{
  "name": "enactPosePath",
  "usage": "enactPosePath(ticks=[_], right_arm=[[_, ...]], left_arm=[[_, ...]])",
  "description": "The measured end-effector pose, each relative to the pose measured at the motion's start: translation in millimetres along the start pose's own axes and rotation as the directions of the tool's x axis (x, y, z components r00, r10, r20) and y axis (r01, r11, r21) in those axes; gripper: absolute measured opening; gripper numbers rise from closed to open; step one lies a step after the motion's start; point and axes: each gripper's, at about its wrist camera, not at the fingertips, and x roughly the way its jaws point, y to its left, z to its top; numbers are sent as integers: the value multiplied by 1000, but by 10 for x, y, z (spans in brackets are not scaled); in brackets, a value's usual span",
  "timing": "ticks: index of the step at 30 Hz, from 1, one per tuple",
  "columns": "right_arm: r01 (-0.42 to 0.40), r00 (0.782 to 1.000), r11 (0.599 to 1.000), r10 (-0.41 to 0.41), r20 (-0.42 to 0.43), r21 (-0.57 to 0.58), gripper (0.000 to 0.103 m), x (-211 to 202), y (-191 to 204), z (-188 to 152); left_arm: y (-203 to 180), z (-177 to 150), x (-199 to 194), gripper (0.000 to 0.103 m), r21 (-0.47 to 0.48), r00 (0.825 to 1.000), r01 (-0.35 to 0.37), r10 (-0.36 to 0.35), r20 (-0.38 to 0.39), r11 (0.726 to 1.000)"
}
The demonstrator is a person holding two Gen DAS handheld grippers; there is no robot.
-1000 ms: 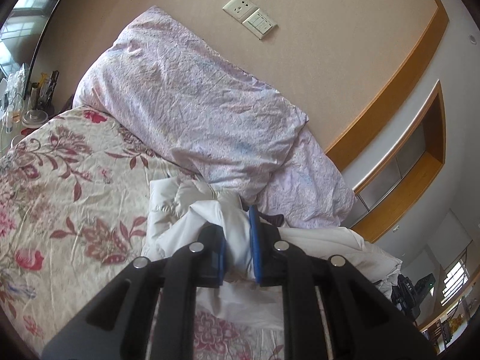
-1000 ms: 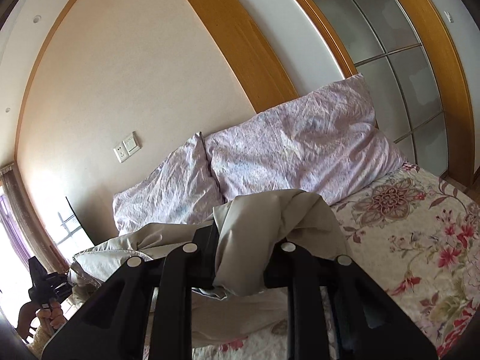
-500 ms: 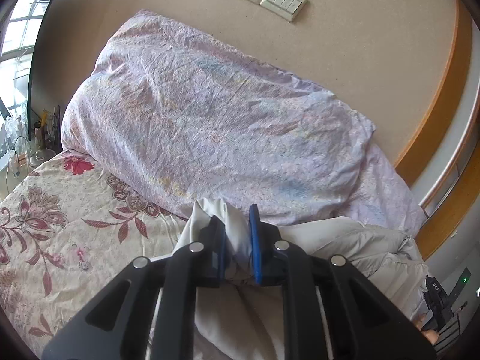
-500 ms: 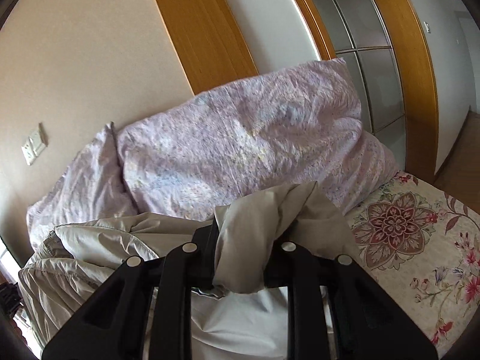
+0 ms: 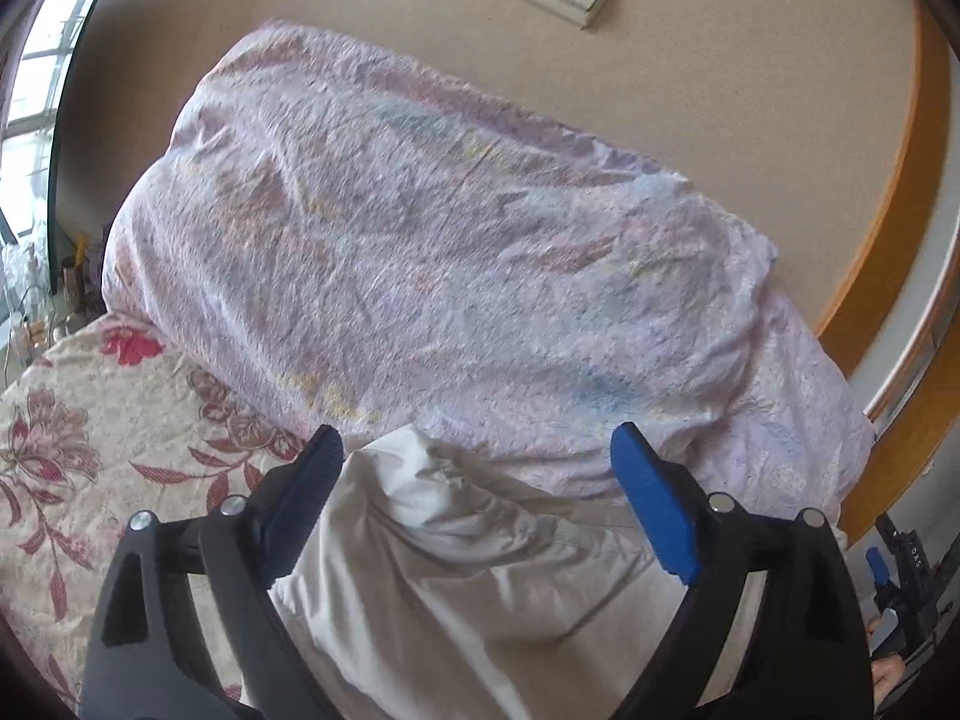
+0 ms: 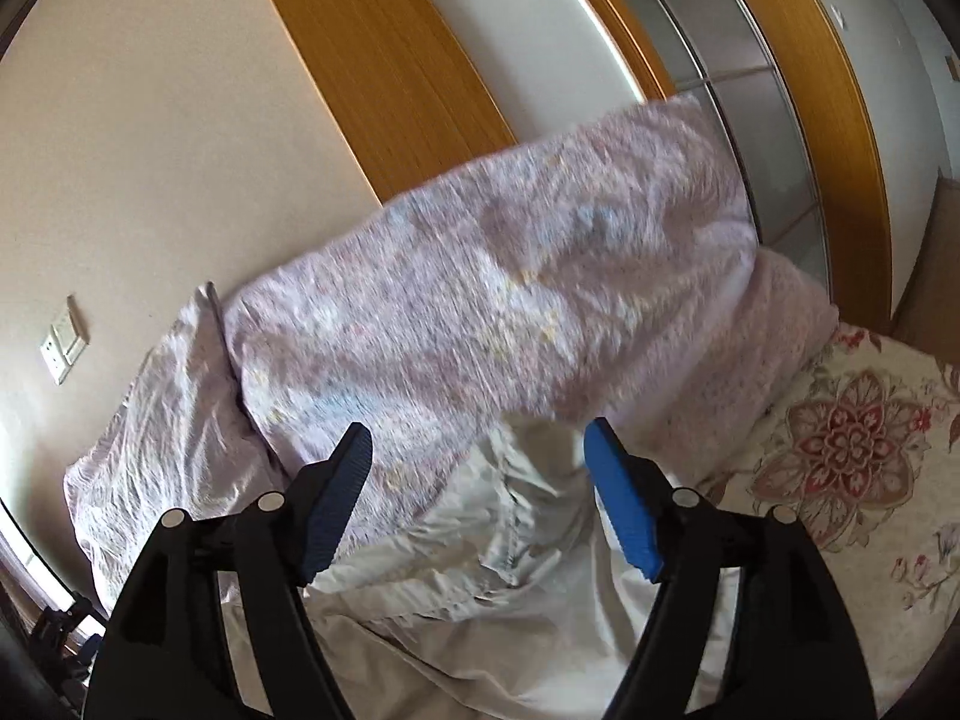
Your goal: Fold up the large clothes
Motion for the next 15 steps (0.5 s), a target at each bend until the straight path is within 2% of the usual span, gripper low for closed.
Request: enactPosePath(ticks=[2,4,7,10,12,15], right_arm=[[-78,995,994,74,-61,-79,75,-74,121,-64],[-152,978,975,125,-165,-161,75,-73,277,-229],[-232,949,926,147,-280,-297,74,-67,532,-543],[-228,941,879,88,-328,-420,74,-5,743,-833],[-200,941,871,44,-335,-449,74,63,790,-923],[-99,955,874,-51,-294,-475,74,212,773,-921]], left_arm=[[-156,-44,-167,94,61,1000,21,-23,17,998],[-346,-177,-306,95,148,999,20,-25,32,989],[-623,-480,-450,96,273,999,17,-26,31,962],[-812,-746,-437,97,361,1000,9,-12,6,933],[-898,-855,-352,97,407,1000,-29,29,6,913],[-955,-929,-191,97,439,995,-94,94,23,893]])
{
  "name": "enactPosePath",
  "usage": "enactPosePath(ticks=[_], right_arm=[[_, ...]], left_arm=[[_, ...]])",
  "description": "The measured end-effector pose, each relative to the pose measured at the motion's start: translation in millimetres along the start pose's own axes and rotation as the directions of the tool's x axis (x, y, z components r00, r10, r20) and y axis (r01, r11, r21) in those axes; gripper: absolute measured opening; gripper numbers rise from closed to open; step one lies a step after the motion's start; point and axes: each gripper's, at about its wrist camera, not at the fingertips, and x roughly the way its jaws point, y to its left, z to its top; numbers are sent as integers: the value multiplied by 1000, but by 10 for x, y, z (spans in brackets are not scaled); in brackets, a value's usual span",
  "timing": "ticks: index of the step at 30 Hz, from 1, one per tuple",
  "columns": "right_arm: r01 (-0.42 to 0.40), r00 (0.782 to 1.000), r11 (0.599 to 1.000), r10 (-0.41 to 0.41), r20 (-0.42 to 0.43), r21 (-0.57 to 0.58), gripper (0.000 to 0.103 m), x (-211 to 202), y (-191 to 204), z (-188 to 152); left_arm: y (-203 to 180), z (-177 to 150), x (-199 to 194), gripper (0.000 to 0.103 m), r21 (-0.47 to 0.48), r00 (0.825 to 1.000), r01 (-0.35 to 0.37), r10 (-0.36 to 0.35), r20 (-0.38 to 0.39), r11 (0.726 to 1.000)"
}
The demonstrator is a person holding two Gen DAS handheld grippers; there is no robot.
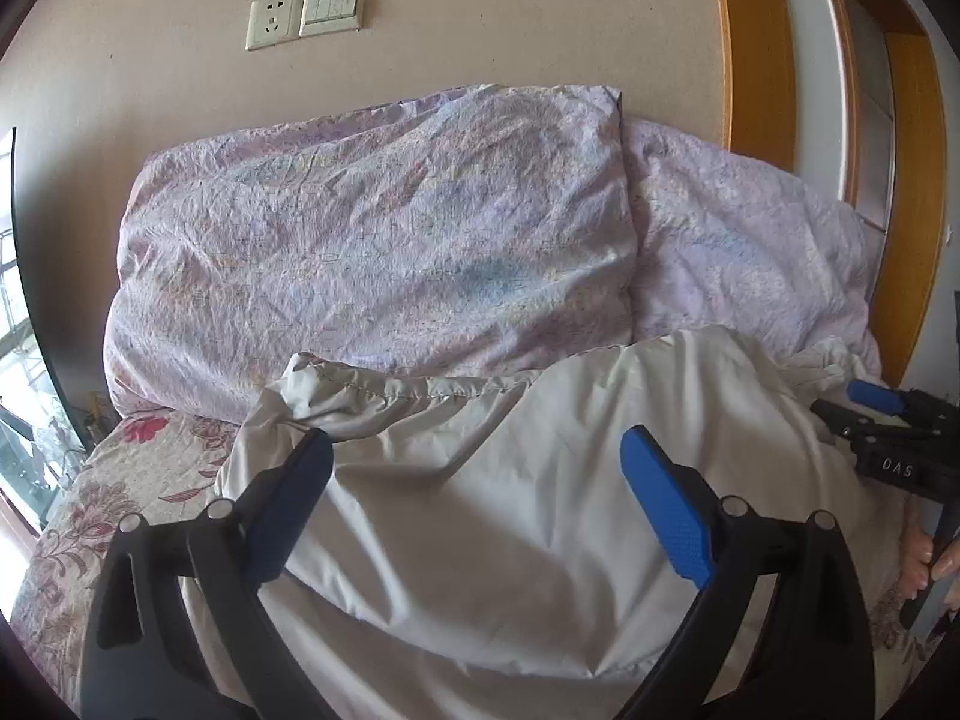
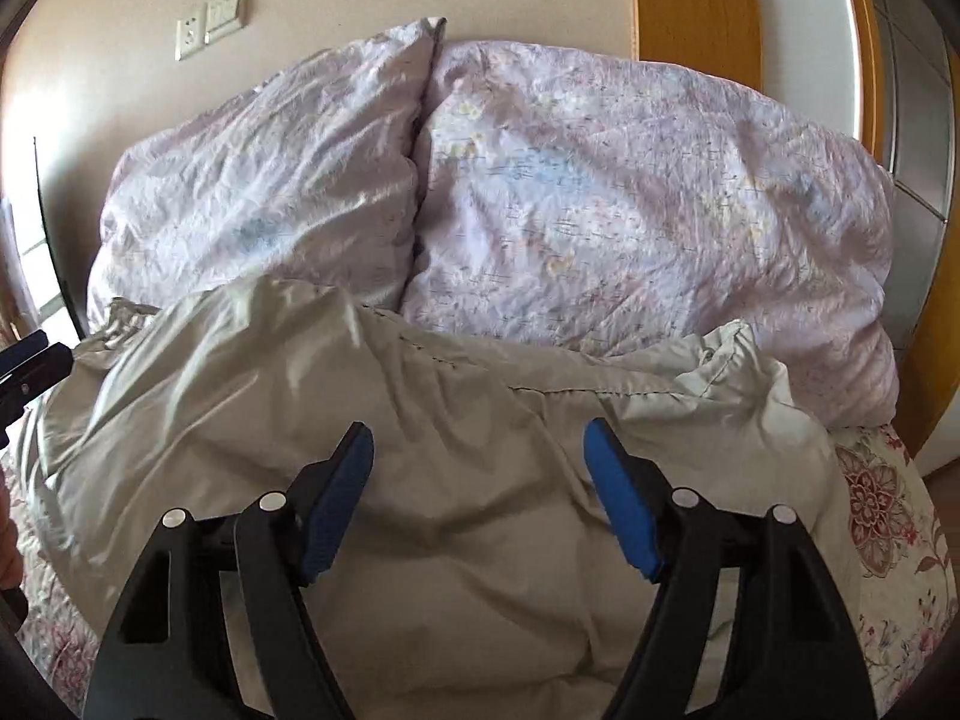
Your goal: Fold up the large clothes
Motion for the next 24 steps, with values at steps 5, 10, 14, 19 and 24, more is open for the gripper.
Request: enactPosePath(ticks=[5,10,14,19,24], right_arm=[[93,995,994,-91,-41,52,74,235,-169,44],[148,980,984,-133,-148,99,74,571,-295,-129],[170,975,980,-151,-163,106,76,699,-315,-181],[180,971,978,-159,-180,108,77,821,-311,-225],[169,970,977,-142,-195,128,79,918,-366,-264]], left_arm=[[-65,12,331,97,19,993,-105,106,-46,994],[17,-86,704,98,-28,972,-180,173,-160,983],[83,-138,867,99,-54,962,-210,196,-189,976],[104,-164,1024,101,-75,960,-206,187,-207,976],[121,-191,1165,101,-92,961,-181,156,-230,979]])
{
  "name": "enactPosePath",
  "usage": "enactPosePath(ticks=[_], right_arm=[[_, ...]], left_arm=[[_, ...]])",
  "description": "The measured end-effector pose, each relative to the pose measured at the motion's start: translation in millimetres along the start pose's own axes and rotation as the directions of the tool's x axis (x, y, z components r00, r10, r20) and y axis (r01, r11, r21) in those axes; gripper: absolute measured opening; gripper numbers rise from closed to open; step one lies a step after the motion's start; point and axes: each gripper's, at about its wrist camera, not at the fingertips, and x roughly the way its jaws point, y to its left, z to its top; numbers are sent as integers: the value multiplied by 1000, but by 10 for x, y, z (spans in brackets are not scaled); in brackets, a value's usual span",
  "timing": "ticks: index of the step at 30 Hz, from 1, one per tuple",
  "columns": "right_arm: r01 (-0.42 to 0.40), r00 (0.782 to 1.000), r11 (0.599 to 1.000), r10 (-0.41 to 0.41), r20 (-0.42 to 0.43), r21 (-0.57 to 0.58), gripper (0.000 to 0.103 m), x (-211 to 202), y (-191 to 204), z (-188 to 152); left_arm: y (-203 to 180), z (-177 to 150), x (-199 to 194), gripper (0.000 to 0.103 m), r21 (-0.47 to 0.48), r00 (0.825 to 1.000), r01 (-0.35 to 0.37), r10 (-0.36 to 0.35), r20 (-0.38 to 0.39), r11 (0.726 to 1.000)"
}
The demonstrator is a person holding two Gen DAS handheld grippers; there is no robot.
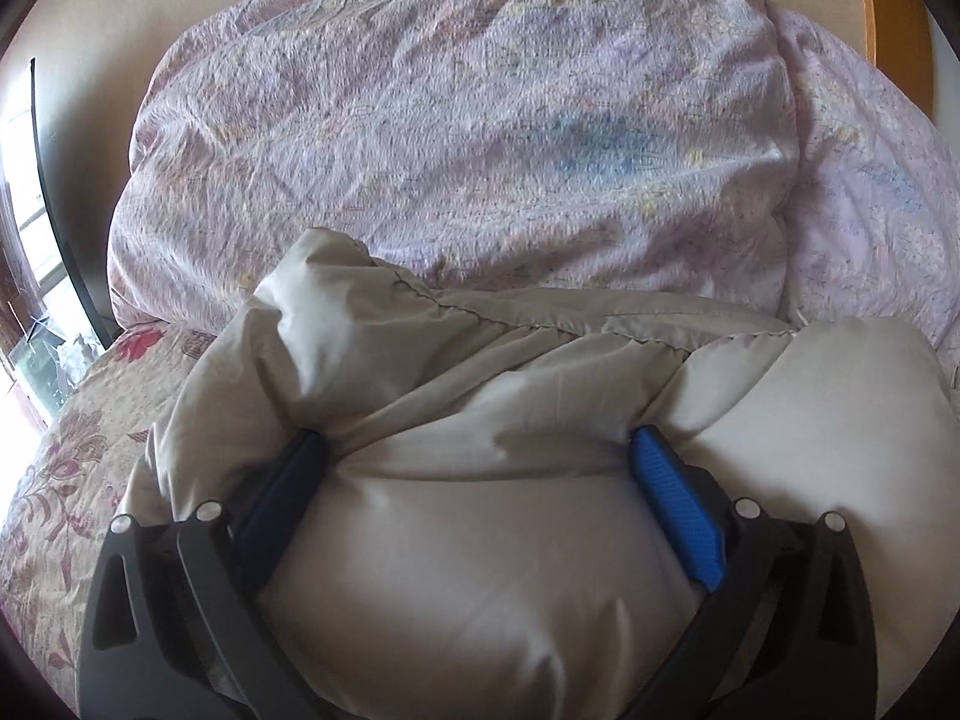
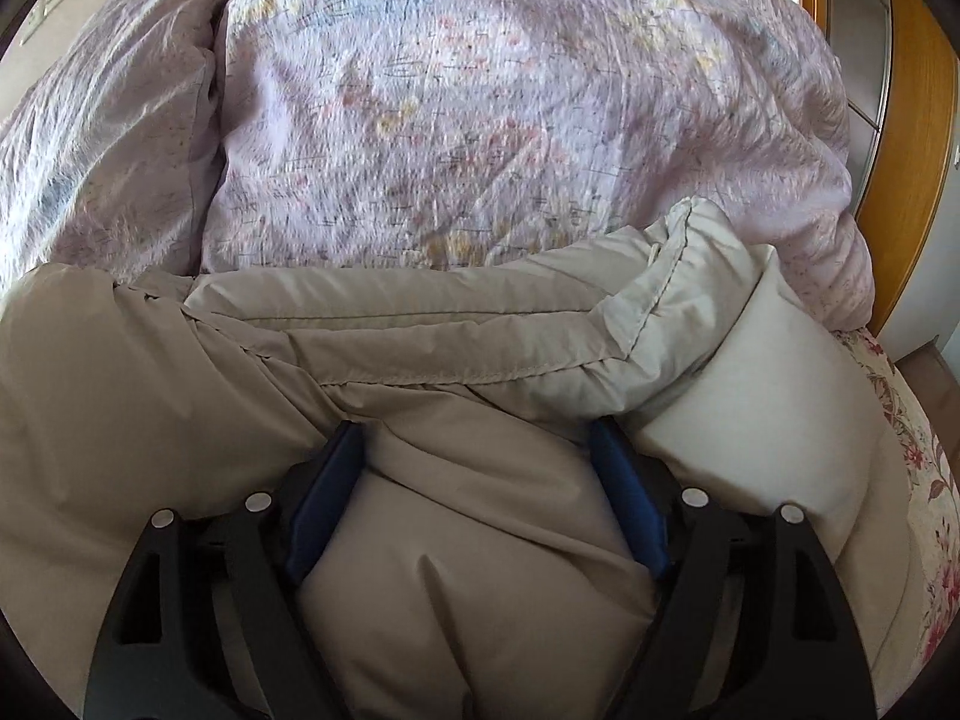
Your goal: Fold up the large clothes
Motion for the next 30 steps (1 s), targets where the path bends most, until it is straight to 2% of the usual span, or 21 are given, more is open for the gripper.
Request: enactPosePath(ticks=[7,13,16,18,19,21,23,25,27,30], right_arm=[[0,998,1000,0,-56,-3,82,172,-23,-18],[19,993,999,-23,-119,-30,85,324,12,19],[43,991,998,-49,-122,-49,85,288,65,22],[56,992,997,-61,-110,-52,85,121,179,60],[39,996,999,-41,-73,-26,85,-19,135,76],[31,999,999,-32,30,34,85,-277,26,153],[11,997,995,-18,76,98,85,-387,-111,261],[21,998,994,-27,52,106,85,-325,-151,355],[95,995,994,-97,37,54,85,-217,-119,361],[146,989,989,-146,-2,24,85,-72,-186,214]], left_arm=[[-48,-54,144,101,7,1000,-11,11,-8,1000],[-157,-42,285,101,49,996,-64,67,-54,997],[-186,-31,278,101,70,994,-85,90,-63,994],[-138,-13,180,101,74,993,-75,81,-88,994],[-98,-4,80,101,68,994,-59,65,-83,996],[-1,33,-160,101,62,999,-49,50,-13,997],[48,101,-357,101,73,995,-76,71,70,994],[40,177,-368,101,103,990,-107,97,97,989],[52,213,-265,101,120,987,-150,141,76,981],[219,219,-81,101,89,985,-174,173,29,981]])
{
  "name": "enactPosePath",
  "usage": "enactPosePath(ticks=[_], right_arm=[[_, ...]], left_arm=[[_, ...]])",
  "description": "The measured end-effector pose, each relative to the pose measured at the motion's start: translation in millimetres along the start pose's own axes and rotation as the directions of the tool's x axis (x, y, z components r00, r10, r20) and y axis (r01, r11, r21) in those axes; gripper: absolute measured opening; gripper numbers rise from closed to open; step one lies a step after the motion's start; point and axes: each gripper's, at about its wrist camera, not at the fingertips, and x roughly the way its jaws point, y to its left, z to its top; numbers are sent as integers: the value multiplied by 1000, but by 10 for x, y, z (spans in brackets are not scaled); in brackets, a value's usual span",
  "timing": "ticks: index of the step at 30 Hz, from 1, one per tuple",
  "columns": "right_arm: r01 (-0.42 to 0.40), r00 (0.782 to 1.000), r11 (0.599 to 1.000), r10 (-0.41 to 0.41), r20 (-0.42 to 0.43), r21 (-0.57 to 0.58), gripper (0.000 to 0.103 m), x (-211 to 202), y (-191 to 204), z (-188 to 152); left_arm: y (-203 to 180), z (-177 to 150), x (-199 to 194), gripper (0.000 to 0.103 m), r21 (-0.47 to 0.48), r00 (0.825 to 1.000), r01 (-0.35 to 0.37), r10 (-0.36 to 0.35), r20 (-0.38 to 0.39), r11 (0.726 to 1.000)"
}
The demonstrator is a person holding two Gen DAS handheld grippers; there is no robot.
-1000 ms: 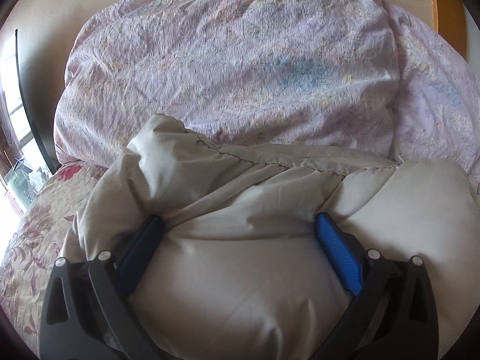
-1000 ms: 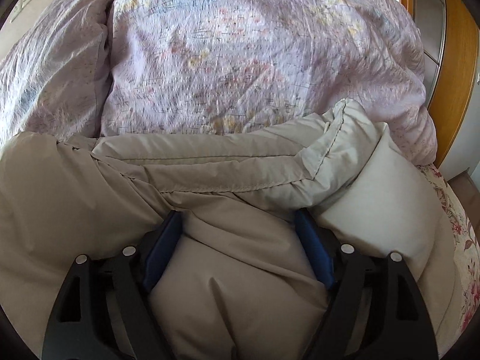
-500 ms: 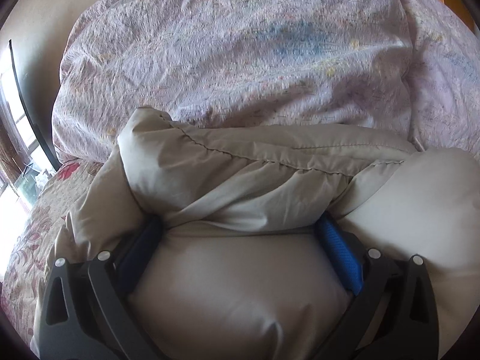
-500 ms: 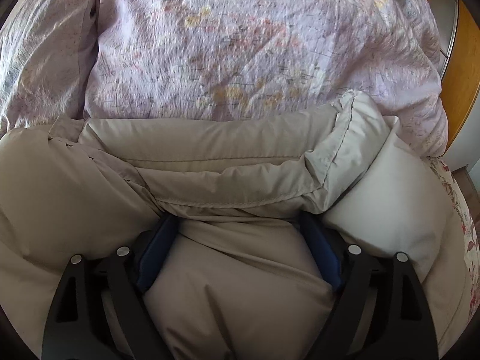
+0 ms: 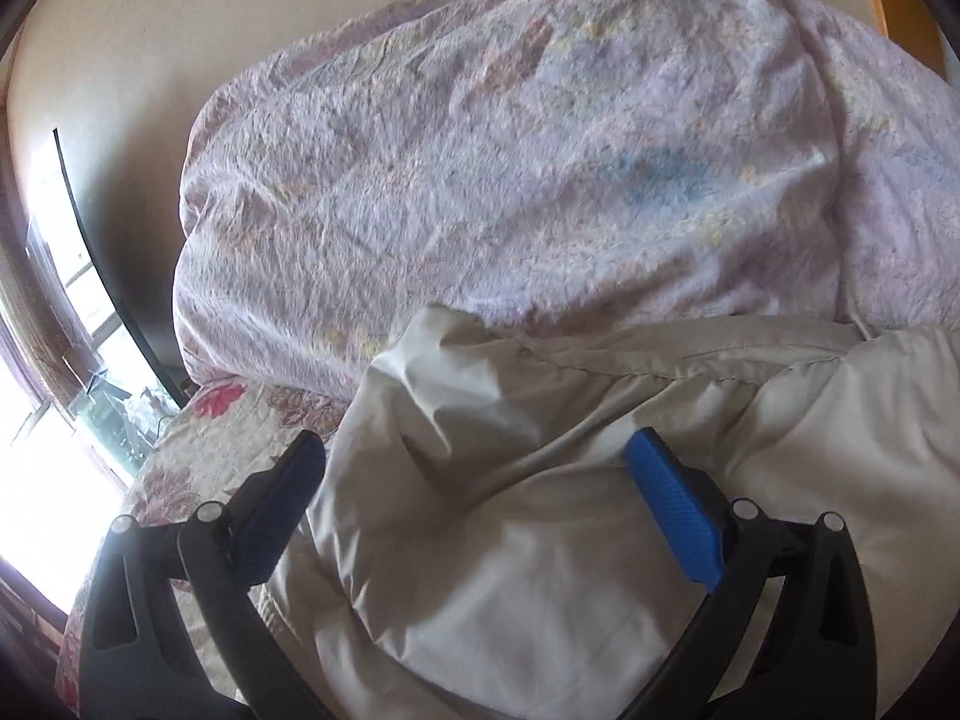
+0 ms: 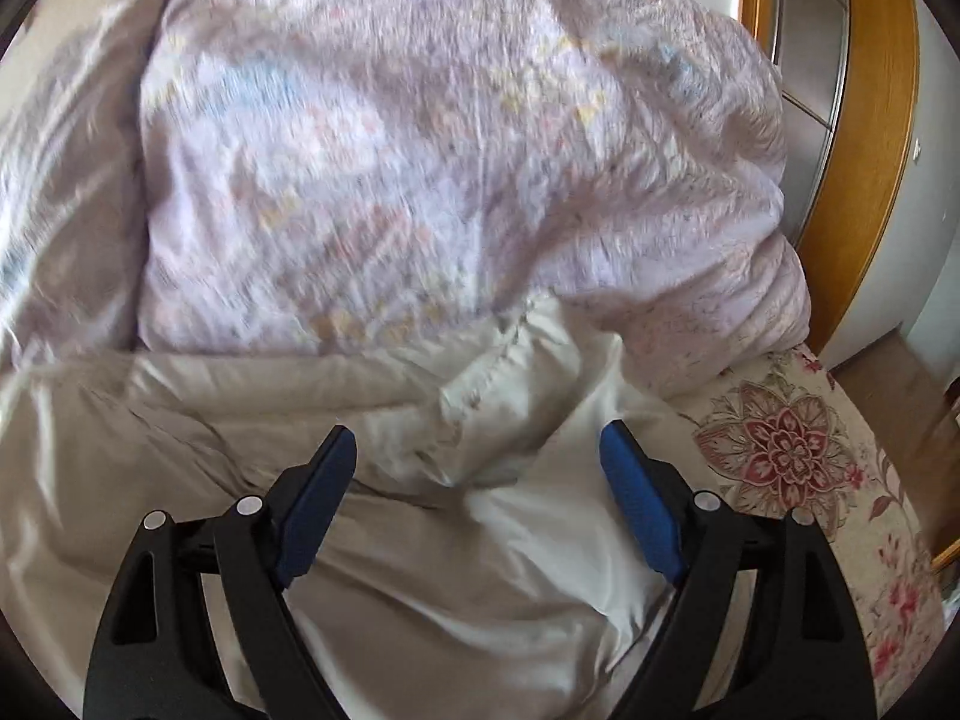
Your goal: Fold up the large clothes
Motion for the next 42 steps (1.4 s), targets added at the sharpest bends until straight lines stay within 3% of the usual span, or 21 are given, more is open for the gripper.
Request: enactPosePath(ticks=[3,10,23,30,31,34,39,42], right_arm=[[-4,999,999,5,-41,35,86,95,-104,-103],[-7,997,999,10,-75,47,91,257,-146,-162],[-32,986,998,40,-161,57,97,746,-425,-165],[-58,992,992,69,-101,111,96,631,-646,-182],[-71,994,986,82,-68,153,95,511,-762,-197],[-146,989,934,145,28,327,94,118,-1246,-277],[-179,979,836,205,7,519,94,-311,-1950,-575],[-213,961,757,276,-7,618,91,-503,-2104,-899]], left_arm=[[124,-97,123,101,-52,1000,2,-3,-23,999],[403,-230,474,101,-214,983,130,-155,-103,968],[454,-250,785,101,-267,954,184,-237,-182,946],[634,-261,735,101,-317,949,213,-273,-157,924],[721,-270,666,101,-335,949,211,-275,-154,918],[1130,-336,367,100,-441,926,289,-365,-96,850],[1724,-570,-100,99,-516,916,318,-399,-50,795],[1784,-851,-396,99,-546,902,337,-429,-46,767]])
